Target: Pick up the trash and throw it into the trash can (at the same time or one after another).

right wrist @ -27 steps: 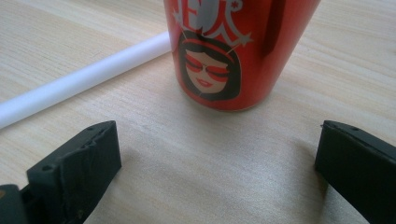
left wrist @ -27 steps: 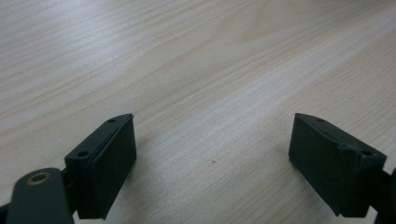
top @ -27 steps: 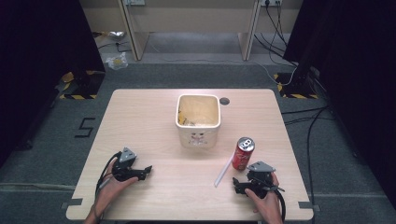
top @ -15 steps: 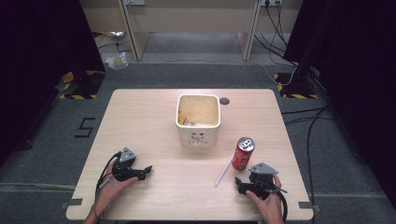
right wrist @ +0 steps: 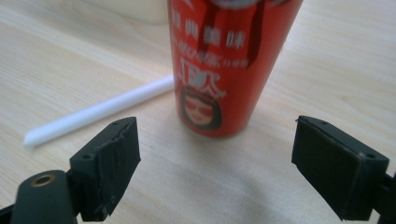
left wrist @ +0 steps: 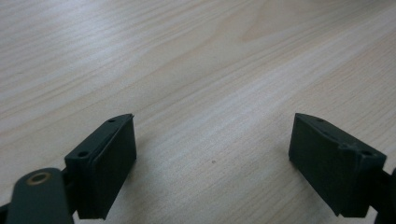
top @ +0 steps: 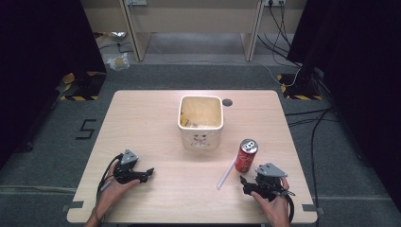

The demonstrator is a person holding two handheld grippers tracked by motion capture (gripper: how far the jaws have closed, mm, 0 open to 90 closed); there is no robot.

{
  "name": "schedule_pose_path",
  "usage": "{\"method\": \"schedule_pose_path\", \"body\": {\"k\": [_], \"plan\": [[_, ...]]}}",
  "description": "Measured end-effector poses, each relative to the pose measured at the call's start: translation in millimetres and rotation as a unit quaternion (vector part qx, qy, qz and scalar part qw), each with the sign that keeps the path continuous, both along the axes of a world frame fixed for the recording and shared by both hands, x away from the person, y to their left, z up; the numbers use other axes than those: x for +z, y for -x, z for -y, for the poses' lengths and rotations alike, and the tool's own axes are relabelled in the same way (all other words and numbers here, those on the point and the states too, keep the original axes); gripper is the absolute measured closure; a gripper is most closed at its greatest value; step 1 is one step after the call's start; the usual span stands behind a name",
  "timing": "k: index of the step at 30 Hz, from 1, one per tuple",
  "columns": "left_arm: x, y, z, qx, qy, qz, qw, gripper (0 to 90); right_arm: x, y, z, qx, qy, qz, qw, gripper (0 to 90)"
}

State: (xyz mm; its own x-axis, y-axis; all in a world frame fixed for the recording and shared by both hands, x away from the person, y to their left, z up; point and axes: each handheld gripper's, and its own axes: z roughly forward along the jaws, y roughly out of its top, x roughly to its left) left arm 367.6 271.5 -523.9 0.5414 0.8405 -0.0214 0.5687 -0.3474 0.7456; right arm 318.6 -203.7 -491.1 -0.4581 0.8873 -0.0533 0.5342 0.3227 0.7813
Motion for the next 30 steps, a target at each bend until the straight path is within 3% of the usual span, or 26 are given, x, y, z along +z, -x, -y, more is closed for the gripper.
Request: {"method": "schedule_pose_path", "body": {"k": [9,30], "plan": [[0.0,0.0,0.0,0.000,0.000,0.000,1.0000,14.1,17.4,-6.1,0.8,0.000,-0.021,0.038,0.9990,15.3],[0.0,0.0,0.0,0.000,0.000,0.000,1.0000,14.1,10.2,-28.7,-6.5,0.005,-0.036,0.038,0.9986,20.2]]}}
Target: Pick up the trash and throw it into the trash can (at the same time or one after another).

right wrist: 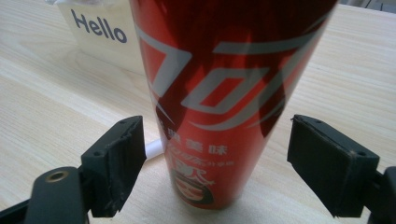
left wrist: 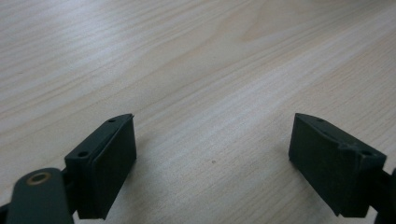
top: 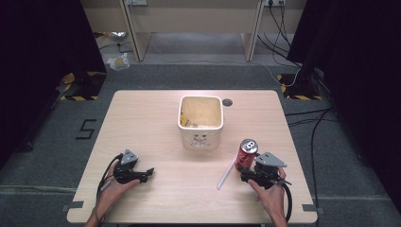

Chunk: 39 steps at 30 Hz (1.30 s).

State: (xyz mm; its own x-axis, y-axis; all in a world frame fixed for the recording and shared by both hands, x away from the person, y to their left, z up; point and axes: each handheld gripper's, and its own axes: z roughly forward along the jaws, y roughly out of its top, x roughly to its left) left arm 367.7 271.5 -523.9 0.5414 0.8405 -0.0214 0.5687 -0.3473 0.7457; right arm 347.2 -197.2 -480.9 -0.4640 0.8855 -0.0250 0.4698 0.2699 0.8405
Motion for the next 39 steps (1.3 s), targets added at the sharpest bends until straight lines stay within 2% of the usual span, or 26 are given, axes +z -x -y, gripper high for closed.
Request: {"method": "schedule_pose_path", "body": {"k": [7,12,23,31,39], "plan": [[0.0,0.0,0.0,0.000,0.000,0.000,1.0000,14.1,-2.7,-5.2,-0.8,0.002,-0.005,0.001,1.0000,25.1],[0.0,0.0,0.0,0.000,0.000,0.000,1.0000,14.1,-3.7,-6.6,-2.3,0.008,-0.005,0.004,1.0000,33.1],[0.0,0.0,0.0,0.000,0.000,0.000,1.0000,14.1,3.2,-4.4,-2.7,0.010,-0.004,0.009,0.9999,33.6],[0.0,0.0,0.0,0.000,0.000,0.000,1.0000,14.1,10.3,-2.5,0.0,0.007,-0.017,0.009,0.9998,33.6],[0.0,0.0,0.0,0.000,0.000,0.000,1.0000,14.1,20.2,-0.1,-1.1,0.003,-0.005,0.016,0.9999,33.7]]}}
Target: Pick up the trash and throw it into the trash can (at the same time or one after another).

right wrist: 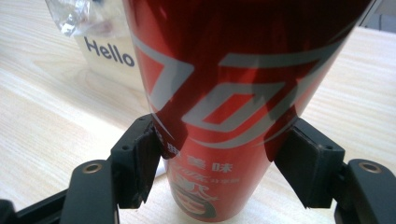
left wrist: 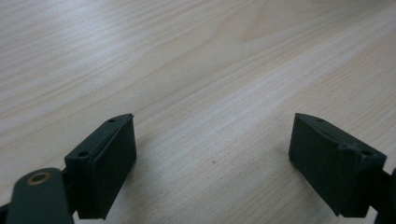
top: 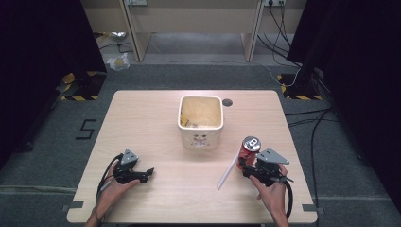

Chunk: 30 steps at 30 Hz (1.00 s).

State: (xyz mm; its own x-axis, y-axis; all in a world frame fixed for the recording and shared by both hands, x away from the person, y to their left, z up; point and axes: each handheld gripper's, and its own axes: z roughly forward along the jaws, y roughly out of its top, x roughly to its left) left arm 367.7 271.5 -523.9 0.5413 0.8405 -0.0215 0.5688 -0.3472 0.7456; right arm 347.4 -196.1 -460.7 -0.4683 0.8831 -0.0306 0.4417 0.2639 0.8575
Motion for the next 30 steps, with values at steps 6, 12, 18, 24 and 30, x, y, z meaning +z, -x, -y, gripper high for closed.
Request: {"method": "schedule_pose_path", "body": {"k": [6,12,18,24,30], "plan": [[0.0,0.0,0.0,0.000,0.000,0.000,1.0000,14.1,7.8,-1.4,-2.7,-0.006,0.012,0.003,0.9999,33.8],[0.0,0.0,0.0,0.000,0.000,0.000,1.0000,14.1,17.4,-3.3,-3.8,-0.007,0.014,0.007,0.9999,33.8],[0.0,0.0,0.0,0.000,0.000,0.000,1.0000,14.1,27.4,-7.8,-4.5,-0.008,0.011,0.003,0.9999,33.8],[0.0,0.0,0.0,0.000,0.000,0.000,1.0000,14.1,34.6,-12.8,-5.2,-0.006,0.012,0.002,0.9999,33.8],[0.0,0.0,0.0,0.000,0.000,0.000,1.0000,14.1,42.7,-15.6,-5.9,-0.003,0.012,0.006,0.9999,33.8]]}}
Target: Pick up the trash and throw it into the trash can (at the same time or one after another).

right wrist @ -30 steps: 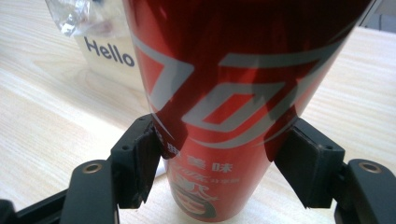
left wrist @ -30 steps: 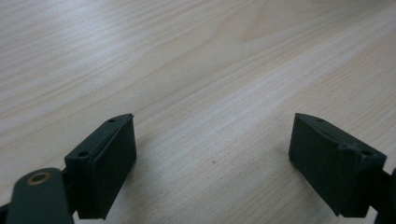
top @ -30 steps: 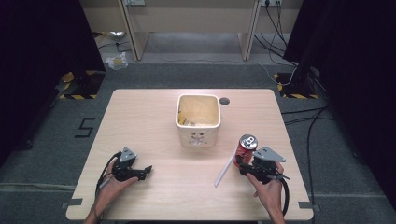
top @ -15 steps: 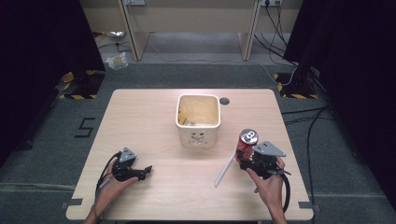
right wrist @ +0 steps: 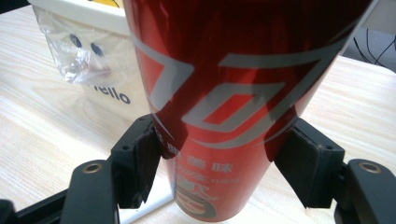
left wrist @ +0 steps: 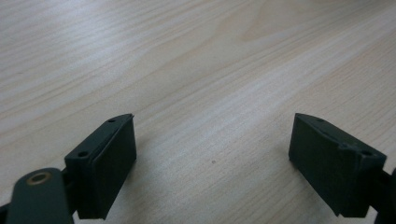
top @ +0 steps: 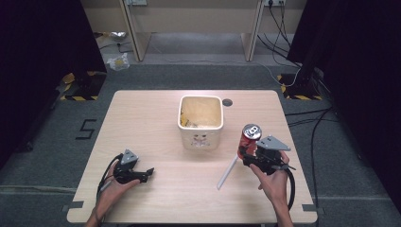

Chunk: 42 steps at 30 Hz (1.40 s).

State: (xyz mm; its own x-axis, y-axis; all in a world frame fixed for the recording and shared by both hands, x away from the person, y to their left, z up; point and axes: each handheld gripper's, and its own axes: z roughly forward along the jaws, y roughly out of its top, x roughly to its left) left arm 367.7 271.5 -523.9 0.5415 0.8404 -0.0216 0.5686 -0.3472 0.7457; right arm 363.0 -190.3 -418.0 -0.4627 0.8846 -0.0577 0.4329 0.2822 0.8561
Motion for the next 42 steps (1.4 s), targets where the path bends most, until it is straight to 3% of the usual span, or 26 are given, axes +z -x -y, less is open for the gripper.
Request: {"method": "schedule_pose_path", "body": {"k": [13,25,42], "plan": [[0.0,0.0,0.0,0.000,0.000,0.000,1.0000,14.1,16.4,-2.5,0.5,0.006,-0.007,0.005,0.9999,33.8],[0.0,0.0,0.0,0.000,0.000,0.000,1.0000,14.1,23.9,-7.9,-2.2,0.012,0.002,0.001,0.9999,33.8],[0.0,-0.1,-0.1,0.000,0.000,0.000,1.0000,14.1,55.3,-21.4,-10.5,0.018,-0.002,0.012,0.9998,33.8]]}}
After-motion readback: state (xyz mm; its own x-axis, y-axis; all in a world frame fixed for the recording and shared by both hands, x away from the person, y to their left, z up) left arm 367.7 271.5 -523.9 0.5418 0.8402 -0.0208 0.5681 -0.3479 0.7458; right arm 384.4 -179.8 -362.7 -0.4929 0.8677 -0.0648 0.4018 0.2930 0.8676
